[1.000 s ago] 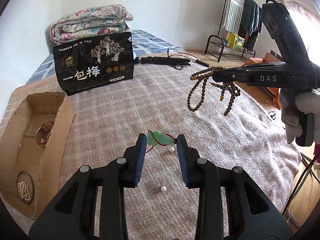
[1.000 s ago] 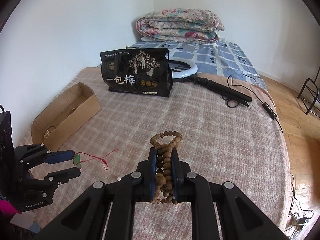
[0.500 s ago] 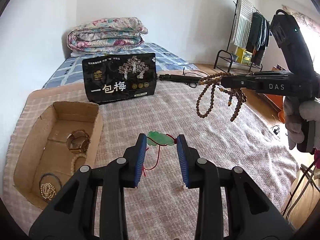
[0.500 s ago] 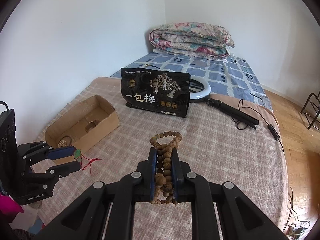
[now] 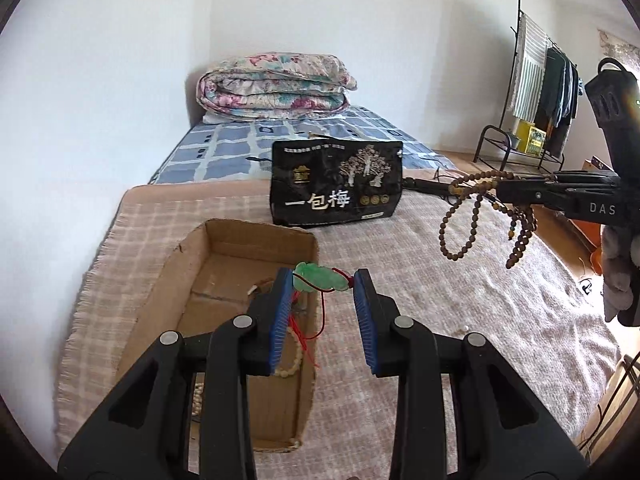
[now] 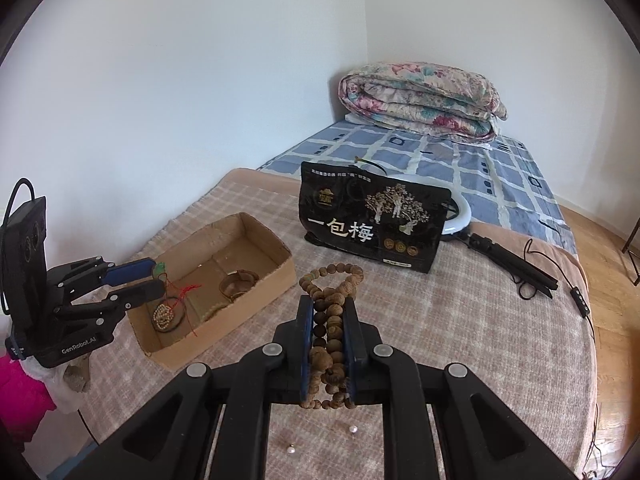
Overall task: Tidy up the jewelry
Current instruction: 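Carry the pendant in left tool while right tool carries the prayer beads to the box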
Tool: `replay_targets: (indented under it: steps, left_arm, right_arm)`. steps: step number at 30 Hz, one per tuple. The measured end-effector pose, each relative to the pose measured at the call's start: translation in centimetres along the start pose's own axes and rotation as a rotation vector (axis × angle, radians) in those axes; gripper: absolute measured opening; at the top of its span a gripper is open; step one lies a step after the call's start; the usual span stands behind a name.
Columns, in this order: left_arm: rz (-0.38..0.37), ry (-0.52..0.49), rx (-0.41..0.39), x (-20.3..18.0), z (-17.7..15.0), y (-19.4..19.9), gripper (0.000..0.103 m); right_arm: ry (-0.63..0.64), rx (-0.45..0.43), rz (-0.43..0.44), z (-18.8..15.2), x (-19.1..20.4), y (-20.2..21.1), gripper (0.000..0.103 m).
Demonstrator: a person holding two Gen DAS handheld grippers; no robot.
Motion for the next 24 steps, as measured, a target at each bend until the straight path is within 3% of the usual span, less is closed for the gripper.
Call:
replay_targets:
  steps: [11, 24]
  left_arm:
    - [0.072, 0.075, 0.01, 7.7, -0.2, -0.7, 0.031]
    - [0.073, 0.097, 0.069, 11.4, 0.0, -4.4, 0.031]
  right_arm:
    - [0.035, -0.016, 0.072, 3.4, 4.8, -2.2, 0.011]
    - [0.077, 0.008, 0.175, 4.7, 11.4, -6.1, 0.011]
Point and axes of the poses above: each gripper's, at about its wrist camera, not at the fingertips, and y roughly against the way its jaws point, x to its left, z to its top, the point moved 8 cm from there along -y, roughly the way its jaws point, and after that the axes turned 13 degrees about x, right-handed, at the moved point
